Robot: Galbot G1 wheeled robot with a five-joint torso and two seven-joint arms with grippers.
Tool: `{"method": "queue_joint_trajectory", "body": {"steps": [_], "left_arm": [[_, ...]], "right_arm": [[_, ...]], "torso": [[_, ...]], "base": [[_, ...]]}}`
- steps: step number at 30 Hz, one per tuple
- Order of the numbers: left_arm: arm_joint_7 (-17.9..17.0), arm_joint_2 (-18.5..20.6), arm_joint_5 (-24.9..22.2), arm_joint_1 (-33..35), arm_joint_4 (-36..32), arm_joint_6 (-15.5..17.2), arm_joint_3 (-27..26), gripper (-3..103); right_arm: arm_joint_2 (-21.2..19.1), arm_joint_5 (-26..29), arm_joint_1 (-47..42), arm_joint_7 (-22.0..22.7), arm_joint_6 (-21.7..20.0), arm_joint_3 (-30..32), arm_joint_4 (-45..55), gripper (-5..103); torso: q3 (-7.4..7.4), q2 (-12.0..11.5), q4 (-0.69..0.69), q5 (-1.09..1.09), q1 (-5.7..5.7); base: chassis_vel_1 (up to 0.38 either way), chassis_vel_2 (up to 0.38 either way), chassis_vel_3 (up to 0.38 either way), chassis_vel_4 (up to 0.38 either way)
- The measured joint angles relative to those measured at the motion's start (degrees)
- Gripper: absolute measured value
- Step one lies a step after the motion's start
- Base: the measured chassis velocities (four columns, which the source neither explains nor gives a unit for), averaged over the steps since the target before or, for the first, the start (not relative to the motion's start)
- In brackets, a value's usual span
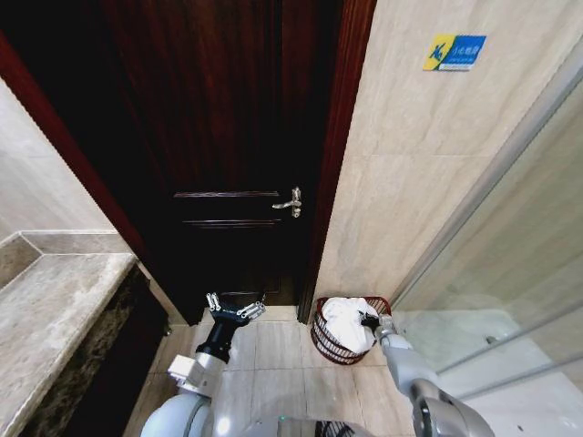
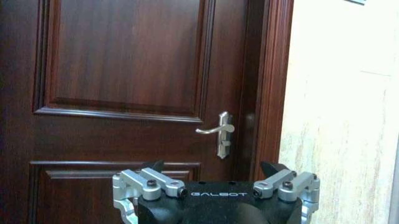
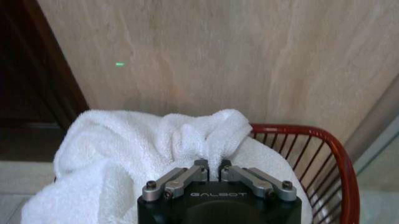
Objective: Discard the used towel into the hamper.
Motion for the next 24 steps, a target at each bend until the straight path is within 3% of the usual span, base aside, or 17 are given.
{"method": "queue_joint_trajectory", "body": {"steps": [7, 16, 24], "left_arm": [[0.0, 0.0, 0.0, 0.0, 0.0, 0.0, 0.0, 100], [0.0, 0.0, 0.0, 0.0, 0.0, 0.0, 0.0, 100], [0.0, -0.01, 0.0, -0.01, 0.0, 0.0, 0.0, 100]], "right_arm": [[-0.93, 0.28, -1.56, -0.04, -0.5, 0.02, 0.15, 7], [-2.07, -0.08, -2.26, 0.49, -1.08, 0.33, -3.16, 7], [0.08, -2.8, -5.13, 2.05, -2.83, 0.78, -4.36, 7]], "torso": [[0.0, 0.02, 0.0, 0.01, -0.01], [0.0, 0.02, 0.0, -0.03, 0.0], [0.03, -0.03, 0.03, 0.05, 0.09]], "base": [[-0.018, 0.018, 0.013, -0.024], [-0.151, 0.15, 0.166, -0.163], [-0.208, 0.168, 0.202, -0.188]]}}
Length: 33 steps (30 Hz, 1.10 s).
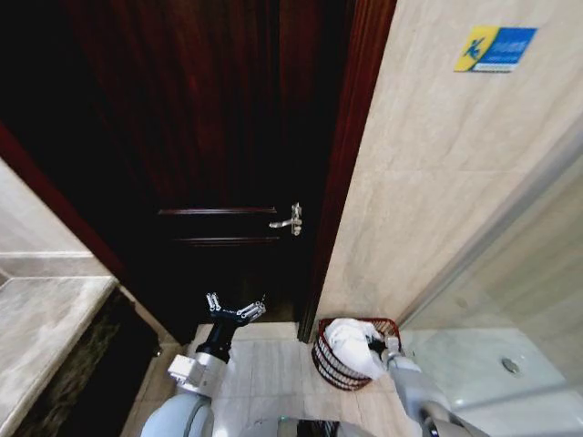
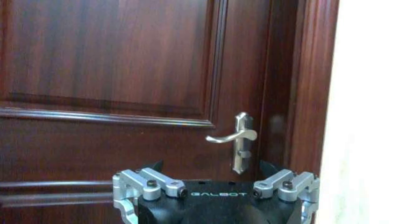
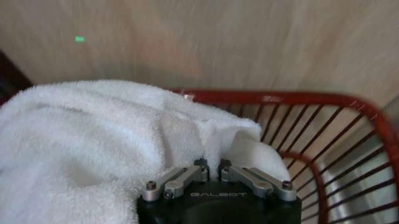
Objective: Discard the used towel into the hamper.
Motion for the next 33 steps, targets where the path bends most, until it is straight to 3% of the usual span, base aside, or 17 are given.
{"method": "queue_joint_trajectory", "body": {"steps": [4, 6, 8, 14, 15, 17, 21, 22, 23, 24, 26, 28, 30, 33], "left_arm": [[0.0, 0.01, 0.0, 0.0, 0.0, 0.0, 0.0, 100], [0.0, 0.01, 0.0, 0.01, 0.0, 0.0, 0.0, 100], [0.0, 0.0, 0.0, 0.02, 0.0, 0.0, 0.0, 100], [0.0, 0.01, 0.0, 0.02, 0.0, 0.0, 0.0, 100], [0.0, 0.01, 0.0, 0.01, 0.0, 0.0, 0.0, 100], [0.0, 0.01, 0.0, 0.01, 0.0, 0.0, 0.0, 100], [0.0, 0.01, 0.0, 0.01, 0.0, 0.0, 0.0, 100], [0.0, 0.0, 0.01, 0.01, 0.0, 0.0, -0.01, 100], [0.0, 0.0, 0.0, 0.01, 0.0, 0.0, 0.0, 100], [0.0, 0.0, 0.0, 0.01, 0.0, 0.0, 0.0, 100], [0.01, 0.0, 0.0, 0.0, 0.0, 0.0, 0.0, 100], [0.0, 0.01, 0.0, 0.01, 0.0, 0.0, 0.0, 100], [0.01, 0.01, 0.0, 0.0, 0.0, 0.0, 0.0, 100], [0.0, 0.01, 0.01, 0.01, 0.0, 0.0, -0.01, 100]], "right_arm": [[0.29, -1.62, -0.79, 1.62, -1.2, 0.39, -0.05, 7], [0.0, -1.97, -1.62, 3.05, -2.02, 0.39, 0.86, 3], [-0.35, -1.9, -2.0, 3.45, -2.14, 0.35, 1.58, 8], [-3.6, 6.0, -7.56, 3.49, -4.5, -0.49, 11.98, 35], [-4.46, 7.67, -8.72, 3.37, -4.42, -0.49, 14.5, 40], [-4.97, 8.82, -9.57, 3.18, -4.42, -0.47, 16.38, 40], [-5.73, 14.4, -13.17, 2.09, -2.95, 0.1, 24.83, 57], [-5.67, 16.89, -15.7, 1.51, -3.25, 0.0, 30.11, 62], [-5.23, 18.73, -18.73, 0.73, -3.72, -0.16, 35.82, 67], [-5.23, 18.73, -18.73, 0.73, -3.72, -0.16, 35.82, 67], [-3.59, 20.48, -23.88, -0.32, -4.33, -0.96, 45.2, 73], [-1.36, 21.52, -28.8, -1.68, -5.59, -2.43, 52.72, 83], [0.0, 20.97, -30.11, -2.3, -5.83, -3.15, 54.87, 89], [4.41, 14.53, -30.11, -3.49, -5.06, -4.57, 53.61, 97]], "torso": [[-0.02, 0.01, -0.03, -0.08, -0.06], [-0.03, 0.03, -0.01, 0.01, -0.12], [-0.04, 0.04, 0.0, 0.0, -0.14], [-0.03, 0.05, -0.05, -0.04, -0.13], [-0.03, 0.04, -0.02, -0.03, -0.1], [-0.03, 0.05, -0.03, -0.03, -0.09], [-0.02, 0.04, -0.02, 0.0, -0.08], [-0.03, 0.03, 0.04, -0.02, -0.08], [-0.03, 0.04, -0.02, -0.12, -0.09], [-0.03, 0.04, -0.02, -0.12, -0.09], [-0.03, 0.04, -0.01, -0.03, -0.09], [-0.03, 0.04, -0.05, -0.08, -0.09], [-0.04, 0.04, -0.06, -0.07, -0.1], [-0.04, 0.04, -0.01, -0.03, -0.1]], "base": [[-0.033, 0.032, -0.01, -0.012], [0.037, -0.025, -0.059, 0.042], [0.079, -0.04, -0.06, 0.041], [0.04, -0.035, -0.024, 0.022], [0.0, 0.0, 0.0, 0.0], [0.0, 0.0, 0.0, 0.0], [0.0, 0.0, 0.0, 0.0], [0.0, 0.0, 0.0, 0.0], [0.0, 0.0, 0.0, 0.0], [0.0, 0.0, 0.0, 0.0], [0.0, 0.0, 0.0, 0.0], [0.0, 0.0, 0.0, 0.0], [0.0, 0.0, 0.0, 0.0], [0.0, 0.0, 0.0, 0.0]]}}
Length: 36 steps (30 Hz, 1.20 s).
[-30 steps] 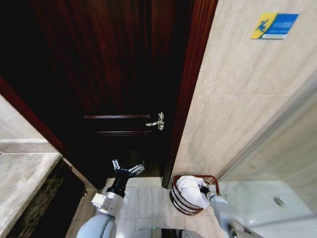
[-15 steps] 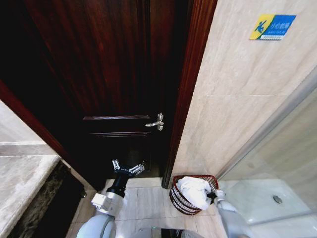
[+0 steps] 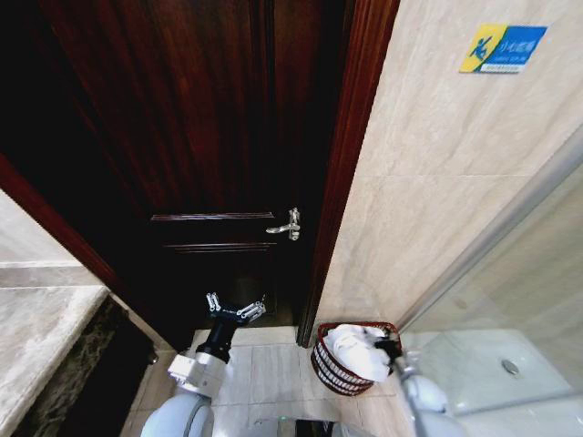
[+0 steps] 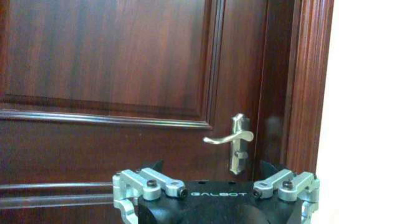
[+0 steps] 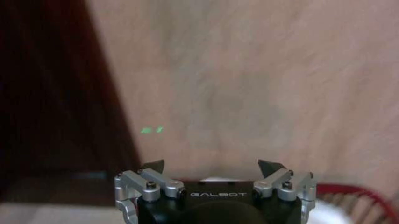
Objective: Discard the used towel into the hamper.
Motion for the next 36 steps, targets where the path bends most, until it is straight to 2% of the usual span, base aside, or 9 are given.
{"method": "queue_joint_trajectory", "body": {"steps": [3, 6, 10, 13, 14, 18, 22, 28, 36], "left_arm": [[0.0, 0.0, 0.0, 0.0, 0.0, 0.0, 0.0, 100], [0.0, 0.0, 0.0, 0.0, 0.0, 0.0, 0.01, 100], [0.0, 0.0, 0.0, 0.0, 0.0, 0.0, 0.0, 100], [0.0, 0.0, 0.0, 0.0, 0.0, 0.0, 0.01, 100], [0.0, 0.0, 0.0, 0.0, 0.0, 0.0, 0.01, 100], [0.0, 0.0, 0.0, 0.0, 0.0, 0.0, 0.0, 100], [0.0, -0.01, 0.0, 0.0, 0.0, 0.0, 0.01, 100], [0.0, 0.0, 0.0, 0.0, 0.0, 0.0, 0.0, 100], [0.0, 0.0, 0.0, 0.0, 0.0, 0.0, 0.0, 100]], "right_arm": [[1.12, -2.76, 2.32, 0.08, 0.49, -0.04, -5.26, 99], [1.15, -4.34, 4.78, 0.11, 0.6, 0.13, -10.63, 91], [0.72, -7.4, 9.18, 0.12, 1.5, 0.95, -19.37, 96], [-0.18, -11.55, 16.25, 0.43, 5.07, 2.64, -33.03, 99], [-0.18, -11.55, 16.25, 0.43, 5.07, 2.64, -33.03, 99], [-1.81, -12.44, 23.77, 1.41, 7.96, 3.69, -47.54, 100], [-3.17, -12.83, 29.31, 3.16, 5.78, 4.55, -54.87, 100], [-4.39, -9.13, 34.6, 4.04, -1.63, 4.95, -58.81, 100], [-1.31, -5.42, 33.75, 3.17, -5.31, 4.78, -58.3, 100]], "torso": [[0.01, -0.01, 0.01, 0.01, 0.01], [0.01, -0.01, 0.01, -0.02, 0.01], [0.01, -0.01, -0.02, -0.01, 0.01], [0.01, -0.01, 0.0, 0.01, 0.01], [0.01, -0.01, 0.0, 0.01, 0.01], [0.01, -0.01, -0.01, 0.0, 0.01], [0.01, -0.01, 0.02, -0.03, 0.01], [0.01, -0.01, -0.01, -0.03, 0.01], [0.01, -0.01, -0.02, 0.0, 0.01]], "base": [[0.0, 0.0, 0.0, 0.0], [0.0, 0.0, 0.0, 0.0], [0.0, 0.0, 0.0, 0.0], [0.0, 0.0, 0.0, 0.0], [0.0, 0.0, 0.0, 0.0], [0.0, 0.0, 0.0, 0.0], [0.0, 0.0, 0.0, 0.0], [0.0, 0.0, 0.0, 0.0], [0.0, 0.0, 0.0, 0.0]]}}
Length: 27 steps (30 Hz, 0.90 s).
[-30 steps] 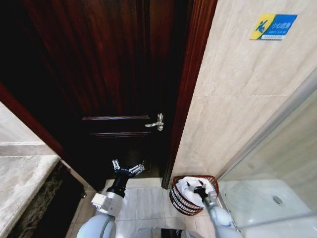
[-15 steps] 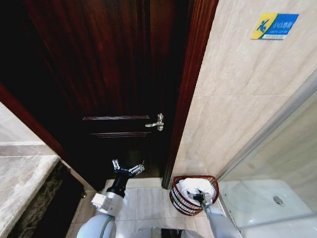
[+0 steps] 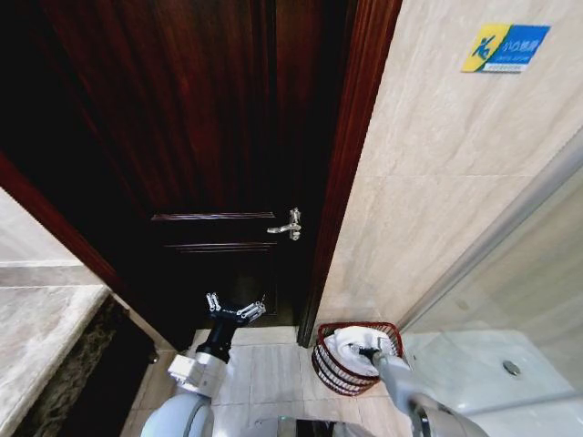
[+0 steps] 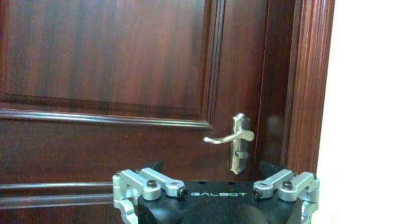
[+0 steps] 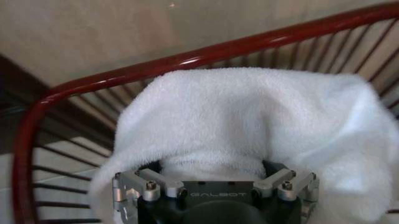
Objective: Discard the used towel into the hamper.
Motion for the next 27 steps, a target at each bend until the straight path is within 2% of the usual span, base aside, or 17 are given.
{"method": "queue_joint_trajectory", "body": {"steps": [11, 16, 19, 20, 22, 24, 25, 26, 27], "left_arm": [[0.0, 0.0, 0.0, 0.0, 0.0, 0.0, 0.0, 100], [0.0, 0.0, 0.0, 0.0, 0.0, 0.0, 0.0, 100], [0.0, 0.0, 0.0, 0.0, 0.0, 0.0, 0.0, 100], [0.0, 0.0, 0.0, 0.0, 0.0, 0.0, 0.0, 100], [0.0, 0.0, 0.0, 0.0, 0.0, 0.0, 0.0, 100], [0.0, 0.0, 0.0, 0.0, 0.0, 0.0, 0.0, 100], [0.0, 0.0, 0.0, 0.0, 0.0, 0.0, 0.0, 100], [0.0, 0.0, 0.0, 0.0, 0.0, 0.0, 0.0, 100], [0.01, 0.0, 0.0, 0.0, 0.0, 0.0, 0.01, 100]], "right_arm": [[-0.49, -2.63, 0.41, 0.6, -0.87, -0.1, -0.83, 100], [-0.79, -1.75, -0.84, 1.63, -1.9, -0.61, 1.81, 100], [-0.77, -0.01, -5.36, 0.6, -2.96, -1.63, 10.06, 100], [-0.77, -0.01, -5.36, 0.6, -2.96, -1.63, 10.06, 100], [-0.46, 0.84, -10.5, -0.69, -4.87, -1.8, 18.83, 100], [-0.16, 3.37, -16.5, -0.95, -7.34, -2.22, 29.46, 100], [-0.16, 3.37, -16.5, -0.95, -7.34, -2.22, 29.46, 100], [0.24, 4.64, -19.58, -0.77, -7.88, -2.38, 34.61, 100], [0.82, 5.31, -23.99, -0.3, -7.89, -2.59, 42.21, 100]], "torso": [[-0.01, 0.0, 0.02, 0.0, 0.0], [-0.01, 0.0, 0.02, 0.01, 0.0], [-0.01, 0.0, 0.01, -0.02, 0.0], [-0.01, 0.0, 0.01, -0.02, 0.0], [0.0, 0.0, 0.0, 0.04, 0.01], [-0.01, 0.0, 0.0, -0.06, 0.0], [-0.01, 0.0, 0.0, -0.06, 0.0], [0.0, 0.0, -0.03, -0.05, -0.01], [-0.01, 0.0, 0.04, 0.03, 0.0]], "base": [[0.0, 0.0, 0.0, 0.0], [0.0, 0.0, 0.0, 0.0], [0.0, 0.0, 0.0, 0.0], [0.0, 0.0, 0.0, 0.0], [0.0, 0.0, 0.0, 0.0], [0.0, 0.0, 0.0, 0.0], [0.0, 0.0, 0.0, 0.0], [0.0, 0.0, 0.0, 0.0], [0.0, 0.0, 0.0, 0.0]]}}
